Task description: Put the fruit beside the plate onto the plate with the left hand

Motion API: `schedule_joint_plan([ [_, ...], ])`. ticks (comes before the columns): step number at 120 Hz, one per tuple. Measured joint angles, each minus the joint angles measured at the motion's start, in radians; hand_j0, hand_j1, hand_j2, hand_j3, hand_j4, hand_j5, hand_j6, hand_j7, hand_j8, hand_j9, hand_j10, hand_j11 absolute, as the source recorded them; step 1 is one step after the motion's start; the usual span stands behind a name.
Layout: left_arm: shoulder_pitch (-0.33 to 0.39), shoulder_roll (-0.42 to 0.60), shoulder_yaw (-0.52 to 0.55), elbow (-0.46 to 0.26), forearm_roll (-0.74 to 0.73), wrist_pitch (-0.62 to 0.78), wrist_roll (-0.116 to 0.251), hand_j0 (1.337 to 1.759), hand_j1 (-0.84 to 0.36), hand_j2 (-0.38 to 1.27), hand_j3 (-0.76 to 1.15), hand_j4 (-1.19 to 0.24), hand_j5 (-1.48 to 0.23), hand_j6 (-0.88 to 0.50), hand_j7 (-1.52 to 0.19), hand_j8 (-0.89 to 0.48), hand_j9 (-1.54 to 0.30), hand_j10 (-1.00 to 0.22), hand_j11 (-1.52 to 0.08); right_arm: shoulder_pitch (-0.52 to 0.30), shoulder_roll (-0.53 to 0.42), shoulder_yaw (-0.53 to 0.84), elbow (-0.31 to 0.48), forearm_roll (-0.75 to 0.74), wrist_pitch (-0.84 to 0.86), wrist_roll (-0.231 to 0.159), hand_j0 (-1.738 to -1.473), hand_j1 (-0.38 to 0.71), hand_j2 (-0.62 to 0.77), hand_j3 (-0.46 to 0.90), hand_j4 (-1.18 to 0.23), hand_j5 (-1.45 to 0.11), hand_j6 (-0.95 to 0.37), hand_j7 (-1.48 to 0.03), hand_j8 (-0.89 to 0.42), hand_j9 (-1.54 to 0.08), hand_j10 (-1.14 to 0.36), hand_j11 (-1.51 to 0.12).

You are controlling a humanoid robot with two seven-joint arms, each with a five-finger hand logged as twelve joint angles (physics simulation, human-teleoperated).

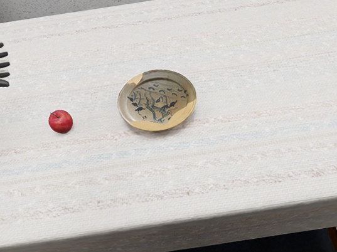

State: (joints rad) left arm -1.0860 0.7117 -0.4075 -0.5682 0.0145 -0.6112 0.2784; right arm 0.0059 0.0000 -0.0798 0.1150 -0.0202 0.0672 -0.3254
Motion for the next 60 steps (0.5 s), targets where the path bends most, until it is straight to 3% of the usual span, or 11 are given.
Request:
schedule_joint_plan([
  [32, -0.003, 0.000, -0.001, 0.003, 0.004, 0.000, 0.024, 1.658, 0.34, 0.00, 0.00, -0.01, -0.01, -0.01, -0.01, -0.01, -0.01, -0.01, -0.01, -0.022, 0.000, 0.000, 0.000, 0.000, -0.004, 0.000, -1.658, -0.35, 0.00, 0.00, 0.00, 0.00, 0.00, 0.00, 0.00, 0.00, 0.00, 0.00],
  [48, -0.007, -0.007, 0.003, 0.006, 0.079, 0.000, 0.026, 1.658, 0.34, 0.00, 0.00, -0.01, -0.01, -0.01, -0.01, -0.01, -0.01, -0.01, -0.01, -0.026, 0.000, 0.000, 0.000, 0.000, -0.004, 0.000, -1.658, -0.35, 0.00, 0.00, 0.00, 0.00, 0.00, 0.00, 0.00, 0.00, 0.00, 0.00],
  [60, -0.177, -0.008, 0.163, 0.001, 0.098, 0.000, 0.015, 1.658, 0.34, 0.00, 0.00, -0.01, -0.02, -0.01, -0.02, -0.01, -0.02, -0.01, -0.02, -0.027, 0.000, 0.000, 0.000, 0.000, -0.004, 0.000, -1.658, -0.35, 0.00, 0.00, 0.00, 0.00, 0.00, 0.00, 0.00, 0.00, 0.00, 0.00],
])
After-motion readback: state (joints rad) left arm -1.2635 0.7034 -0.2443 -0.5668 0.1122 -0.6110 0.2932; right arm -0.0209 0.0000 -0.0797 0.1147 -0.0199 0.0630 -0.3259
